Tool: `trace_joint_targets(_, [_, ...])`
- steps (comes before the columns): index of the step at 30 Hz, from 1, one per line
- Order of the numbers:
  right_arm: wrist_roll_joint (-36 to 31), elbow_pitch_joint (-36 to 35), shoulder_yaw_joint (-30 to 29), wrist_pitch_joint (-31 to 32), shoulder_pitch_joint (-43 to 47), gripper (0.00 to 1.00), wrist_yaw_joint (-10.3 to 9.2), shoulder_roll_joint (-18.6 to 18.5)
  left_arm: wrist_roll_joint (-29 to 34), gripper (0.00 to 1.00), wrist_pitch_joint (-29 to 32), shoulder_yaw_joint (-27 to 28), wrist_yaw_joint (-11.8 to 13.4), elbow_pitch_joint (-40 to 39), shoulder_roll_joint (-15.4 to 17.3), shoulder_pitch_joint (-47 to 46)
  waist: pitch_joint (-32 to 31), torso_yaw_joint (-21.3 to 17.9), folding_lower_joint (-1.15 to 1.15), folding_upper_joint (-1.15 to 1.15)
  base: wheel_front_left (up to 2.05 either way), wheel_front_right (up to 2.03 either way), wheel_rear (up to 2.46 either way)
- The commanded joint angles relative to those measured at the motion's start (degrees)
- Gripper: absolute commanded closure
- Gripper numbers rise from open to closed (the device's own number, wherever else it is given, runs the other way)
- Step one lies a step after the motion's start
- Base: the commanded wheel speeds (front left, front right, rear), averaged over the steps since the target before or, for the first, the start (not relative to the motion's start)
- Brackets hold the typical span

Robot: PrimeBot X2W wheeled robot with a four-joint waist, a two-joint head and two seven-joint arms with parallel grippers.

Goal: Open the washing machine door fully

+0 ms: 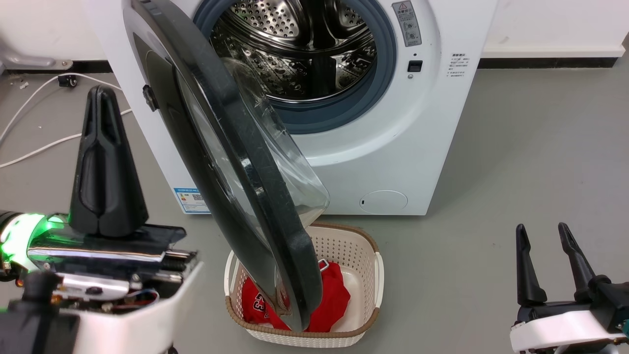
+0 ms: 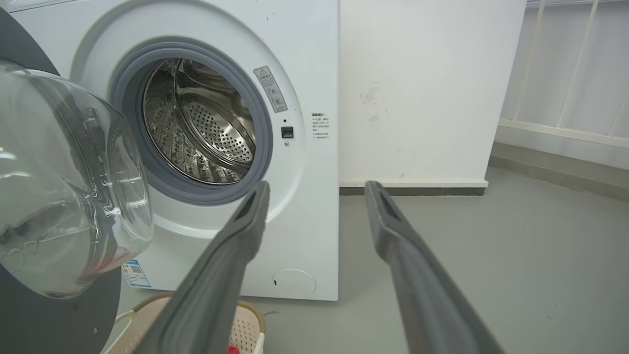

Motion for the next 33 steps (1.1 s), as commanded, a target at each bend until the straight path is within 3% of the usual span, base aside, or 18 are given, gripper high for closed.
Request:
trace_joint_targets(1, [0.0, 0.0, 0.0, -0.1, -0.6, 0.00, -0.02, 0.1, 0.4, 1.00, -0.1, -1.2, -0.5, -1.9, 0.0, -0.7, 0.0, -0.1, 0.00, 0.00, 0.00, 0.00, 0.00])
trace_joint_targets(6, [0.3, 0.2, -0.2, -0.1, 0.0, 0.00, -0.02, 0.1, 1.1, 1.00, -0.1, -8.5, -1.8, -4.4, 0.1, 0.4, -0.1, -0.3, 0.00, 0.00, 0.00, 0.00, 0.00])
trace_joint_targets(15, [0.9, 0.7, 0.0, -0.1, 0.7, 0.00, -0.02, 0.1, -0.9, 1.00, -0.1, -23.3, -2.8, 6.5, 3.7, 8.5, -0.8, -0.5, 0.00, 0.00, 0.00, 0.00, 0.00])
trace_joint_targets(25, [2.0, 1.2, 0.1, -0.1, 1.3, 0.00, -0.02, 0.1, -3.5, 1.00, -0.1, -29.0, -3.0, 22.6, 7.1, 16.6, -1.1, -0.2, 0.00, 0.00, 0.00, 0.00, 0.00])
trace_joint_targets(33, [2.3, 1.6, 0.1, -0.1, 0.5, 0.00, -0.02, 0.1, -3.8, 1.00, -0.1, -29.9, -3.0, 30.3, 4.1, 10.6, -0.3, 0.2, 0.00, 0.00, 0.00, 0.00, 0.00])
